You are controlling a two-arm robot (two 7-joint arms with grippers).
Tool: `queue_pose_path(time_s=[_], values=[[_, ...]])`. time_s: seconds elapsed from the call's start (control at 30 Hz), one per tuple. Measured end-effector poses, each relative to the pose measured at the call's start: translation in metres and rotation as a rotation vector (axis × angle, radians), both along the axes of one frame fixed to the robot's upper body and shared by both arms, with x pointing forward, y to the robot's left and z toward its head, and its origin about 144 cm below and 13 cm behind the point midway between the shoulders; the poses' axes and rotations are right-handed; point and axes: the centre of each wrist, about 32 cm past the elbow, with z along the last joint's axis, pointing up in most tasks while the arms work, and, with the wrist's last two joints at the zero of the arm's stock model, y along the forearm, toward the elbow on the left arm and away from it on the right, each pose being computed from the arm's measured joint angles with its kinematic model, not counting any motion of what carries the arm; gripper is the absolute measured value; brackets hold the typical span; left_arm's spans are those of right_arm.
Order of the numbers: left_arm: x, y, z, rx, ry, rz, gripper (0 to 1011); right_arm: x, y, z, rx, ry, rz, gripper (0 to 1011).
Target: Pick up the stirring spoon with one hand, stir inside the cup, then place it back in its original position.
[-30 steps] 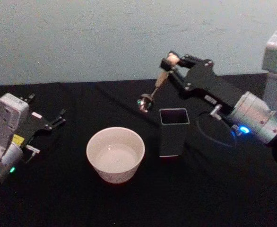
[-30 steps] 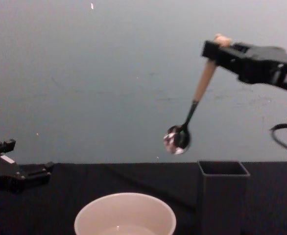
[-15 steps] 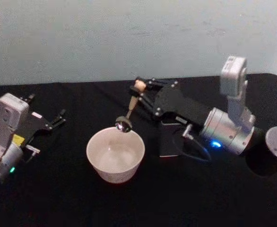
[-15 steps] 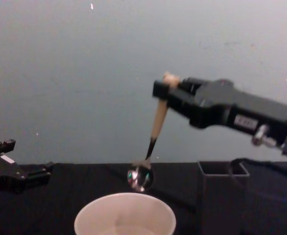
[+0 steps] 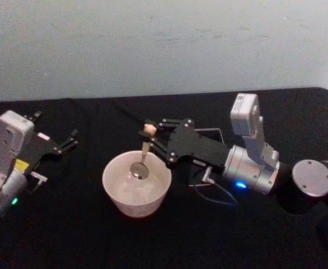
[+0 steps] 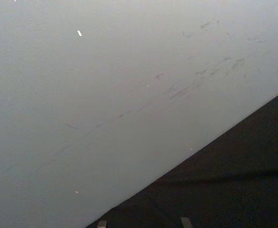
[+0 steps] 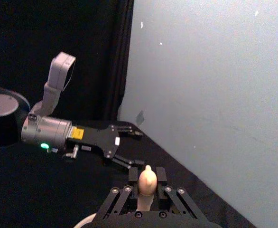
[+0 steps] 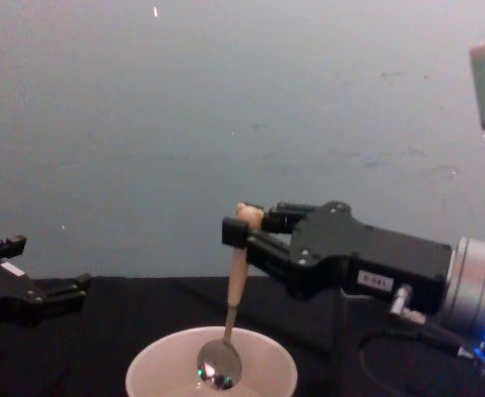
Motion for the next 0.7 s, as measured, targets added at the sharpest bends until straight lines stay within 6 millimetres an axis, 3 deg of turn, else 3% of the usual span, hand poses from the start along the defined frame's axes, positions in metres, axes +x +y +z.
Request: queue_pose_path(time_s=[0.7], values=[[0.000, 0.000, 0.000, 0.000, 0.000, 0.000, 1001, 0.007, 0.008, -0.019, -0.056, 0.023, -0.008, 215]])
